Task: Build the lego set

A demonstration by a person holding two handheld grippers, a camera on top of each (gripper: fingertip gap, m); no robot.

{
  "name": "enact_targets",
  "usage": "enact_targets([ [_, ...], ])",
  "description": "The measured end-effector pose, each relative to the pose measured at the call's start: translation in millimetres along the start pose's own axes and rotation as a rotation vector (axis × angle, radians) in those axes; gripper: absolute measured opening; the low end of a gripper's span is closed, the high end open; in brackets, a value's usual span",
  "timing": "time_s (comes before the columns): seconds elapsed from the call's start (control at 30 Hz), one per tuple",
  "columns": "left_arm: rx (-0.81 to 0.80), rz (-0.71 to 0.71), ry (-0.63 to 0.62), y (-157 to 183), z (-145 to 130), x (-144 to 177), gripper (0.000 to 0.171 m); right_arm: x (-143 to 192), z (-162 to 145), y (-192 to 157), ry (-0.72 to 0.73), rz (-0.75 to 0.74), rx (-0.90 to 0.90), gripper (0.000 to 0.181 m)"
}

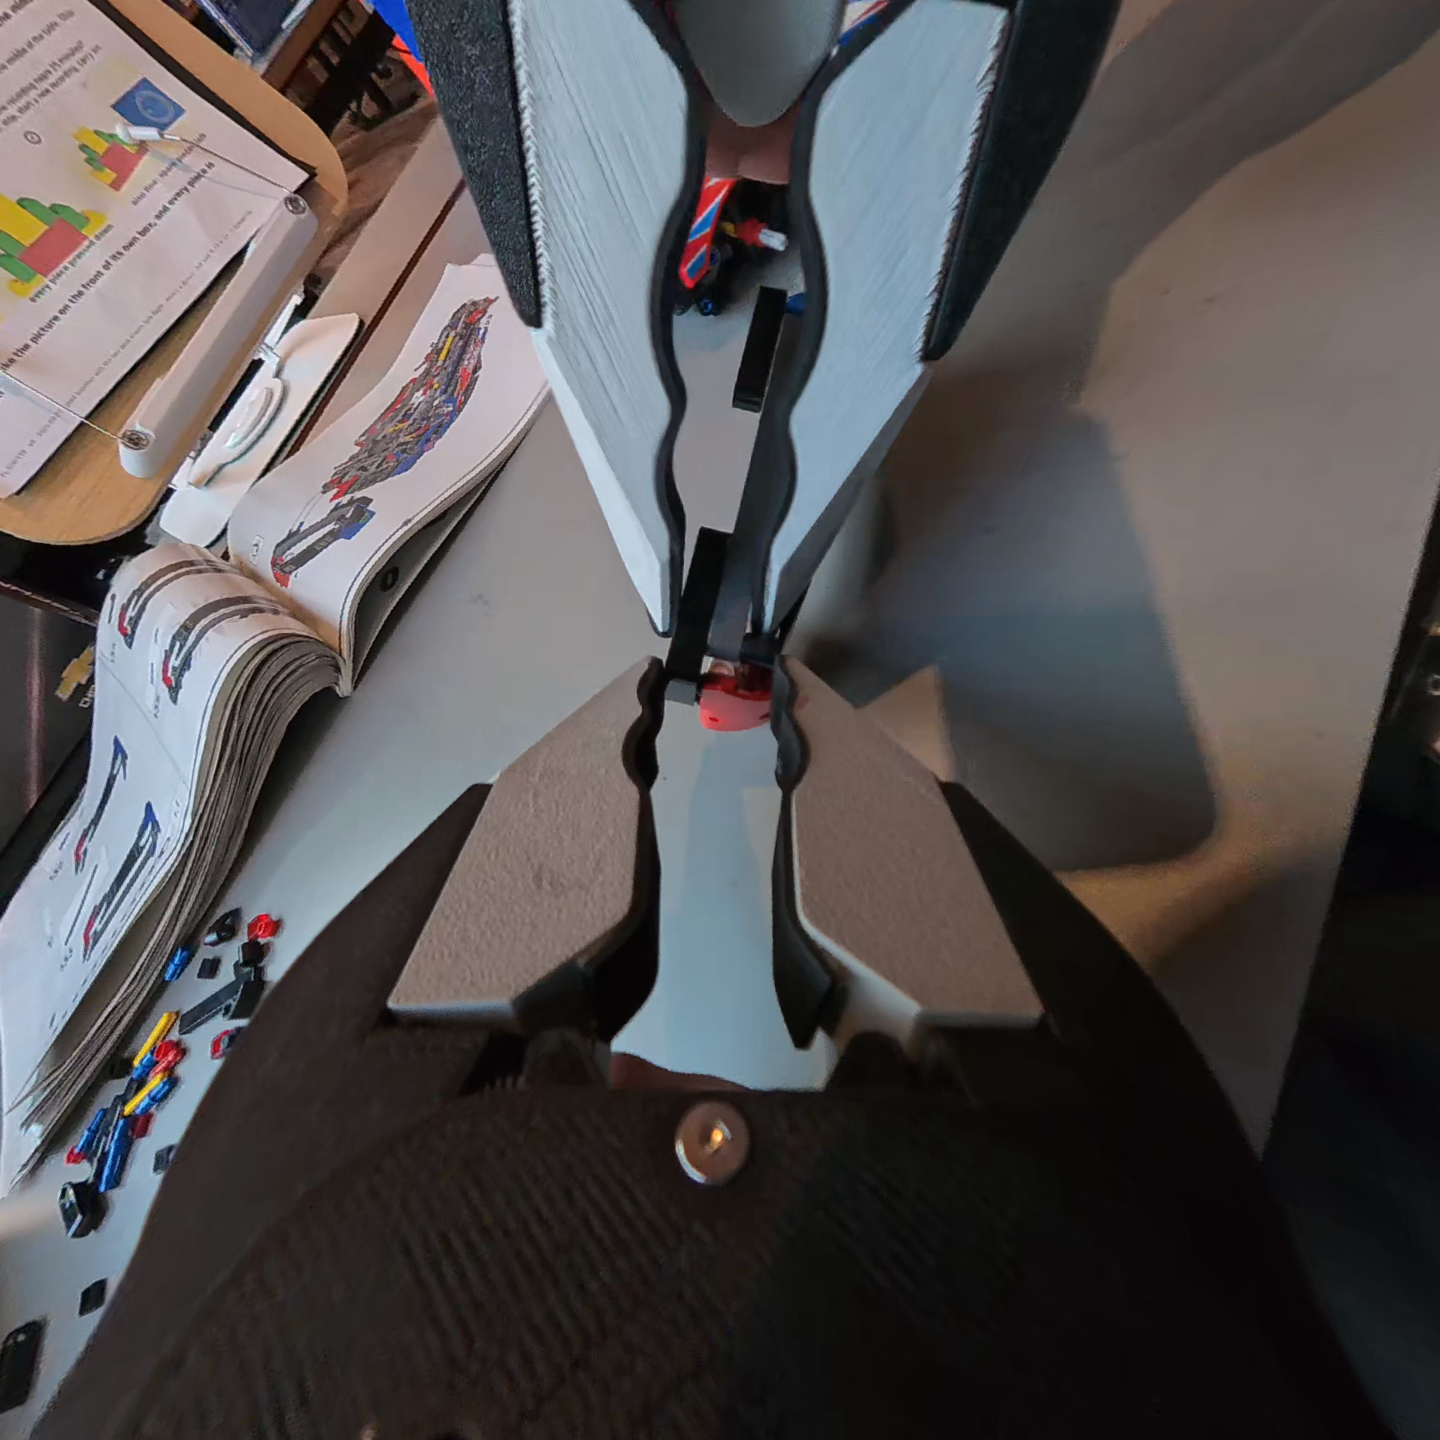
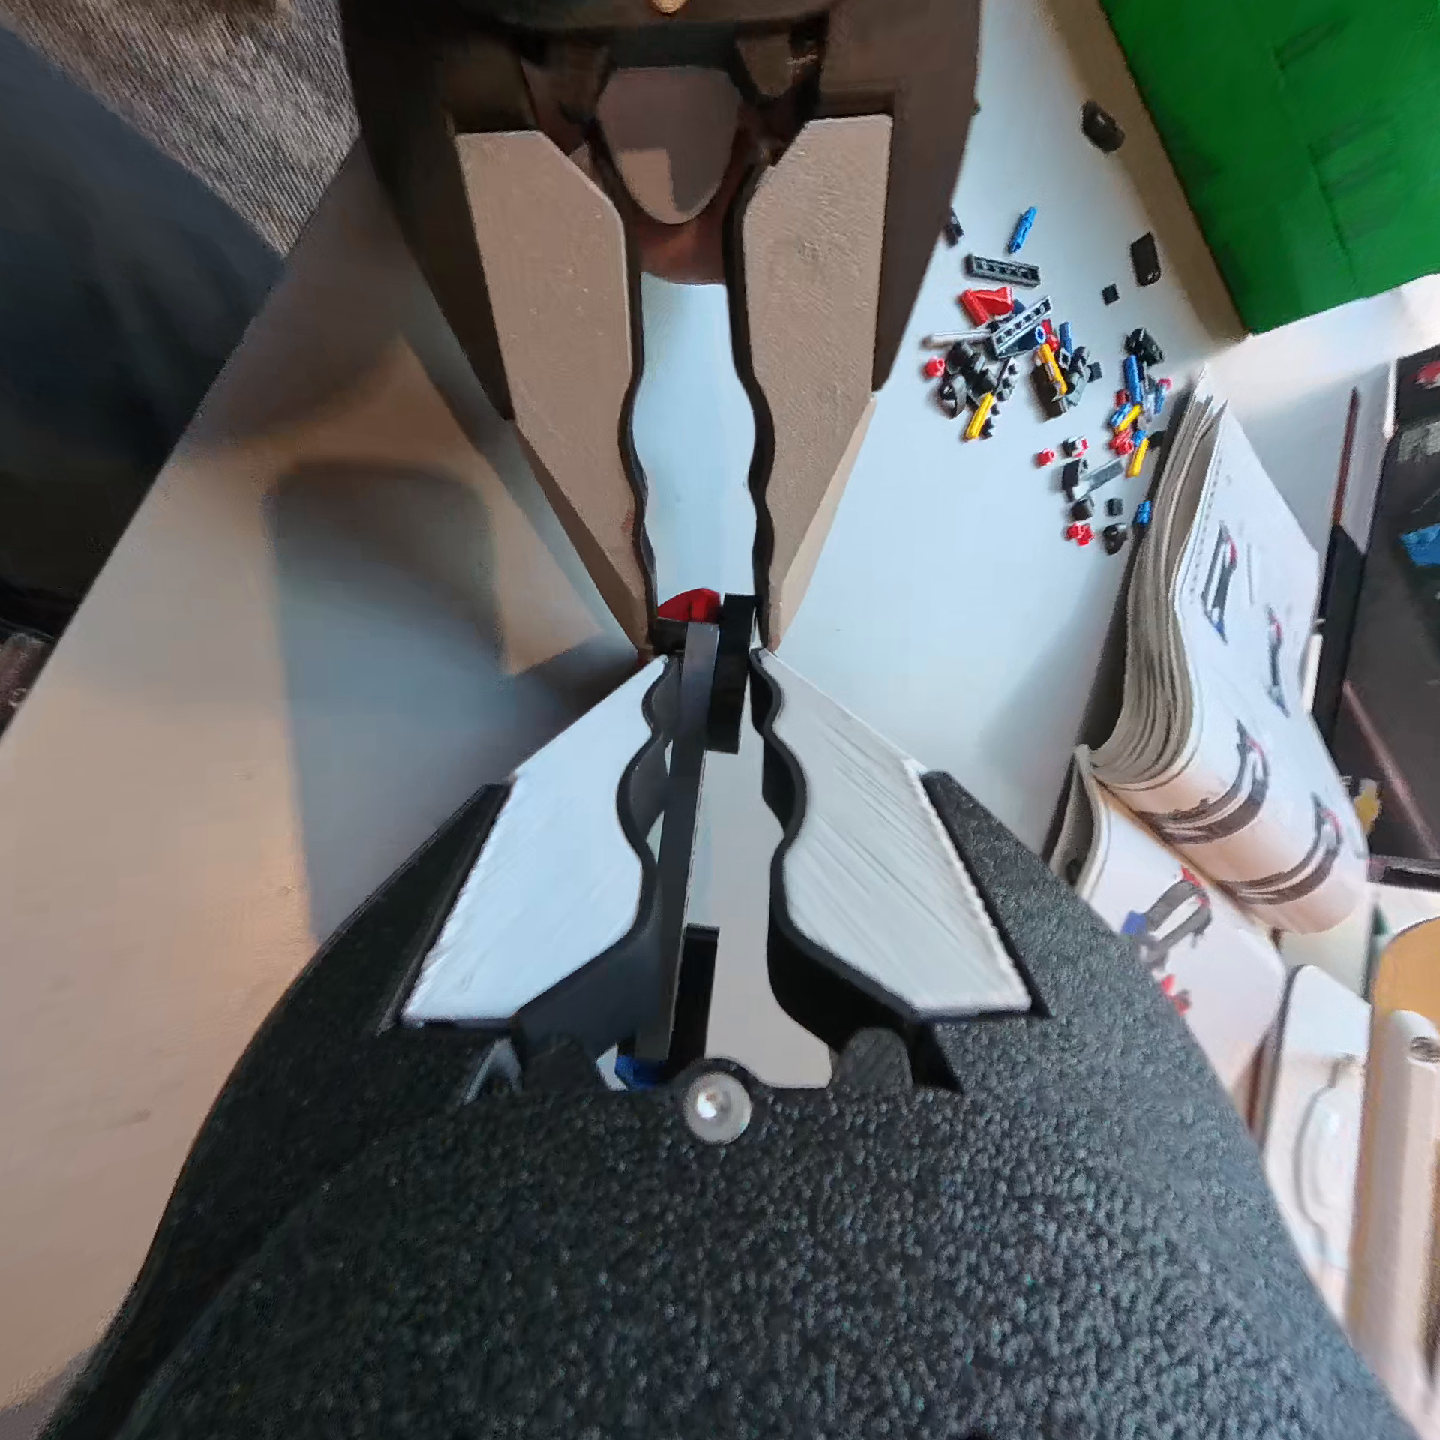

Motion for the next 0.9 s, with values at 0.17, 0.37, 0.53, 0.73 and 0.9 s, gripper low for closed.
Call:
enact_targets([
  [0.17,0.059,0.000,0.019,-5.0,-0.3,3.3,0.043,7.6,-8.8,2.2,0.033,-0.082,0.017,0.017],
  [0.37,0.237,-0.103,0.070,-11.4,3.6,7.4,0.058,40.3,-13.2,-6.1,0.212,-0.214,0.024,0.017],
  [0.53,0.139,-0.092,0.127,0.5,14.0,5.6,0.048,34.3,-17.6,-26.7,0.213,-0.281,0.047,0.018],
  [0.73,-0.247,0.018,0.042,27.4,10.0,0.0,0.029,10.0,-14.5,-50.7,0.098,-0.346,0.087,0.020],
  [0.9,-0.591,0.168,-0.045,40.9,4.7,-3.2,0.024,8.0,-12.9,-65.8,-0.033,-0.471,0.167,0.023],
])
Point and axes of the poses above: each gripper's, where its closed fingertips meet, x back along the fingers, z out of its top, y = z × x across the jaws, the point moved 9 cm from there along x, back along the fingers, and after that the axes turned 4 degrees about z, right-handed, at the moved point
